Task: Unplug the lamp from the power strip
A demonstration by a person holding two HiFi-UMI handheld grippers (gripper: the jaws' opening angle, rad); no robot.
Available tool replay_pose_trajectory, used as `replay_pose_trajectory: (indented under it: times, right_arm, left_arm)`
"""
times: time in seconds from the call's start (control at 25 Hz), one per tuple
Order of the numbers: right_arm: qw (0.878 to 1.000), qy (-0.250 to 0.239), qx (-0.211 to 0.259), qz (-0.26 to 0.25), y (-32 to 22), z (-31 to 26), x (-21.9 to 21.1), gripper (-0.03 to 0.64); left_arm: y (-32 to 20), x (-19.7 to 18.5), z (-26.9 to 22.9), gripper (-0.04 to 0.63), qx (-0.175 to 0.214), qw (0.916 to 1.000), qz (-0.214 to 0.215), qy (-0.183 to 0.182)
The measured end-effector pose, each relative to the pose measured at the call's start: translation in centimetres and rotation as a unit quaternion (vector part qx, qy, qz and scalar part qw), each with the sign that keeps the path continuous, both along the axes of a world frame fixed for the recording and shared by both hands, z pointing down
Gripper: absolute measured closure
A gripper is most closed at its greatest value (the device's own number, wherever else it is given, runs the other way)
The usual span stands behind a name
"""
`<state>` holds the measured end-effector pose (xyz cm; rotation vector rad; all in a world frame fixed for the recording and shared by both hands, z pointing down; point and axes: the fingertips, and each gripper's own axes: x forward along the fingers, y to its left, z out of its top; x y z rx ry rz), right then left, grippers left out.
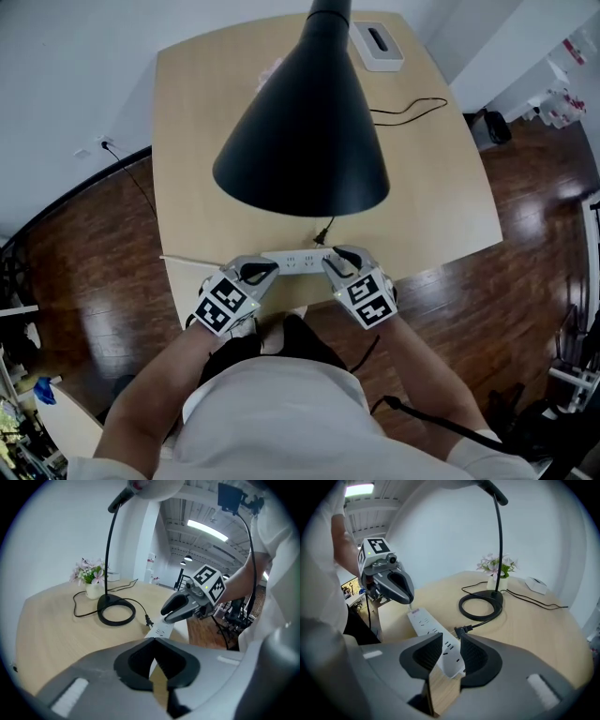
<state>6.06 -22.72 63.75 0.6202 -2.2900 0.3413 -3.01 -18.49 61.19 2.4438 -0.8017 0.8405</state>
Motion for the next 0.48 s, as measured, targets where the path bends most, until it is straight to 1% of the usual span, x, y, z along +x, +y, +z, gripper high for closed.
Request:
replay_pose_trajectory:
  times: [0.12, 0.24, 0.32, 0.48]
  right_arm:
    - [1.0, -0.011, 0.005, 0.023, 1.7, -0.9, 0.5, 0.502]
    - [0.999, -0.023, 0.012, 0.044, 4.1, -2.4, 0.6, 0.502]
    - [0.998, -0.025, 0.022, 0.052, 6.0, -3.5, 0.4, 0.501]
    - [0.996, -0.032, 0.037, 0.073, 10.6, -6.1, -0.1, 0.5]
  left_arm:
    - [1.3, -0.8, -1.8, 0.592, 0.017, 0.9989, -0.017, 0.041]
    - [3.0, -2.3, -4.0, 0.592, 0.04, 0.9962, -0.03, 0.071]
    - [4.7, -3.5, -5.9, 0.592, 0.063, 0.9932, -0.038, 0.09]
    - [9.6, -6.8, -9.7, 0.592, 0.099, 0.9863, -0.052, 0.121]
